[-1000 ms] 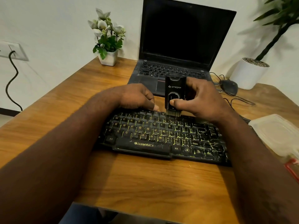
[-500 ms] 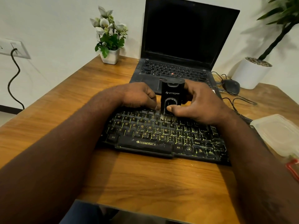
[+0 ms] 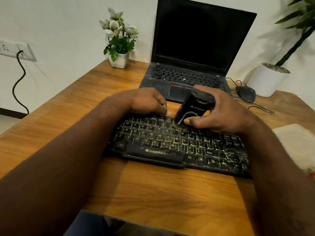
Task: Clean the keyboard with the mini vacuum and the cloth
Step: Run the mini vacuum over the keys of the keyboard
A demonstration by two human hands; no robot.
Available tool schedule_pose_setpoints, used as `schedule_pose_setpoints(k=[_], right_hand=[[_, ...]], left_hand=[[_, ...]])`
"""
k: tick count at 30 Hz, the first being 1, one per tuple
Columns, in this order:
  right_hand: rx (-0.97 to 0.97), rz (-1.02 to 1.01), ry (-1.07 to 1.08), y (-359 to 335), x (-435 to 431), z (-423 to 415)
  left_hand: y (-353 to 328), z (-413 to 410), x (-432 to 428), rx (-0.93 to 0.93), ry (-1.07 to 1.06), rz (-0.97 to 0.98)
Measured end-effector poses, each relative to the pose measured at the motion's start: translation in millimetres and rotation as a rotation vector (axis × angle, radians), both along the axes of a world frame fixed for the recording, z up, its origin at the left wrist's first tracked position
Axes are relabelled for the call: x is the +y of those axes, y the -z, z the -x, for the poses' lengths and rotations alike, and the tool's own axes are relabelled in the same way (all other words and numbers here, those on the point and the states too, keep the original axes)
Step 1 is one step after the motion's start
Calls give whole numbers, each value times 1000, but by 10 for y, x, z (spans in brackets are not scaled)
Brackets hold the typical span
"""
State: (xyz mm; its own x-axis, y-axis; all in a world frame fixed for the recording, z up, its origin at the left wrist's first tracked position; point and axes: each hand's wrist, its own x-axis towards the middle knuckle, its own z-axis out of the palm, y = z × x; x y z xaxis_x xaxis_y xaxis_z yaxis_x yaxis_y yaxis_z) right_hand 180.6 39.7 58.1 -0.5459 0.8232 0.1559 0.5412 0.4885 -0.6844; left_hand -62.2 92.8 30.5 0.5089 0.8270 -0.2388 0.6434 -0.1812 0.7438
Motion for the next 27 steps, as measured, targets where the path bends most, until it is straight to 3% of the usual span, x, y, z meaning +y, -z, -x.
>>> schedule_pose_setpoints(k=[4,12,19,24,27], right_hand=[[22,-50,-68,82,-28,204],[-61,105,-25,-103,-47,-123],[-62,-178,-101,78,-103,343],[-69,41,-62,-72,-62,2],[-81,70,-26,-108,-47,-114]], left_hand=[[21,2,4,-11,-45,-3],[-3,4,-1,18,-5,0],[-4,-10,-3,24,-36,-35],[-18,2,-23,21,-11,-11],[-25,14,-11,42,-1,-25]])
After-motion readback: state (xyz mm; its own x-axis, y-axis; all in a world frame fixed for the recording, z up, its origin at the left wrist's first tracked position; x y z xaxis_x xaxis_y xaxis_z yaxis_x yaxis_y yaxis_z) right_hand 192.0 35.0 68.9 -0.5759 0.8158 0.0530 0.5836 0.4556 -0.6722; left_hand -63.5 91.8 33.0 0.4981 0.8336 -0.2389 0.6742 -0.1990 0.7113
